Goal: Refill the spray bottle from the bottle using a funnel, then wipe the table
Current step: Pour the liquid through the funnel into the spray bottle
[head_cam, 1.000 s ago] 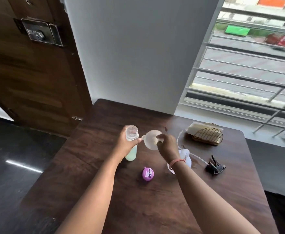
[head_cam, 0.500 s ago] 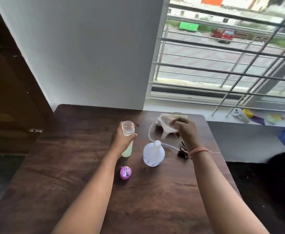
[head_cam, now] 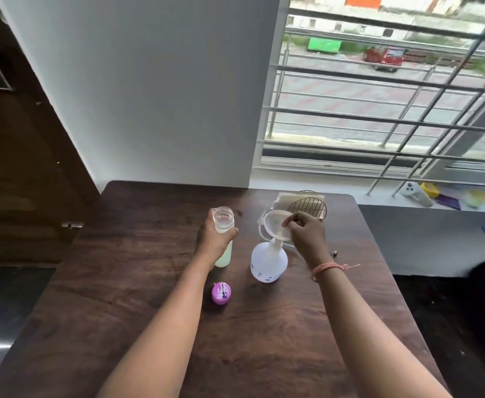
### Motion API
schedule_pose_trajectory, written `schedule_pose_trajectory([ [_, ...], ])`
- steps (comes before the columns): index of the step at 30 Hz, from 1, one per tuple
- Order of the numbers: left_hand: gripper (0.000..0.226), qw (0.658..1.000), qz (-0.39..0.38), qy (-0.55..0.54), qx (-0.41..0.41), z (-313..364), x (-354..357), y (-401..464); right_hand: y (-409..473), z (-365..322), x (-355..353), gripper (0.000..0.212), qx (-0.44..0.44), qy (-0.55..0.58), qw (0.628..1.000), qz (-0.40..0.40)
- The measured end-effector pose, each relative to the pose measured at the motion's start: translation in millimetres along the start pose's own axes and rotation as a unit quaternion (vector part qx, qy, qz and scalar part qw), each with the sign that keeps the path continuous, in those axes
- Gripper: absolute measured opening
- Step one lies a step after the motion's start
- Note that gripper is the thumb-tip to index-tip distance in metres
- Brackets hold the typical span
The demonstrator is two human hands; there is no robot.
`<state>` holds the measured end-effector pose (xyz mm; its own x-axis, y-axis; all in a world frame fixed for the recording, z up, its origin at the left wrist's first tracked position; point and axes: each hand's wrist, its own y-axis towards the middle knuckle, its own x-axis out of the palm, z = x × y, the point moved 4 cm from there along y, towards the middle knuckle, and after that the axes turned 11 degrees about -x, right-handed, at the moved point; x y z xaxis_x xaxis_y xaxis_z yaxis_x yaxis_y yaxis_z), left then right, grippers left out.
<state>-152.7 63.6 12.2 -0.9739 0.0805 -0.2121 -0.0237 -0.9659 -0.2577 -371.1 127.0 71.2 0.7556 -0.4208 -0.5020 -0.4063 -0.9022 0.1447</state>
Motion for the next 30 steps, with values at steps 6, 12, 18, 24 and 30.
schedule_pose_trajectory([
  [6, 0.046, 1.000, 0.003, -0.004, 0.005, 3, 0, -5, -7, 10, 8, 0.024, -0.011, -0.043, 0.999, -0.030],
  [12, 0.047, 0.999, 0.005, -0.010, -0.036, -13, 2, -10, -8, 6, 1, 0.031, -0.058, 0.001, 0.998, -0.036],
  [18, 0.046, 0.998, -0.014, -0.006, -0.057, -18, 3, -13, -17, 12, -5, 0.032, -0.015, 0.152, 0.988, 0.006],
  [24, 0.057, 0.998, -0.022, 0.001, -0.056, -25, 4, -9, -38, 47, 7, 0.045, 0.089, 0.181, 0.979, -0.031],
  [30, 0.049, 0.996, -0.003, 0.085, 0.001, -10, 2, -22, -51, 54, 34, 0.037, 0.066, 0.113, 0.985, -0.112],
])
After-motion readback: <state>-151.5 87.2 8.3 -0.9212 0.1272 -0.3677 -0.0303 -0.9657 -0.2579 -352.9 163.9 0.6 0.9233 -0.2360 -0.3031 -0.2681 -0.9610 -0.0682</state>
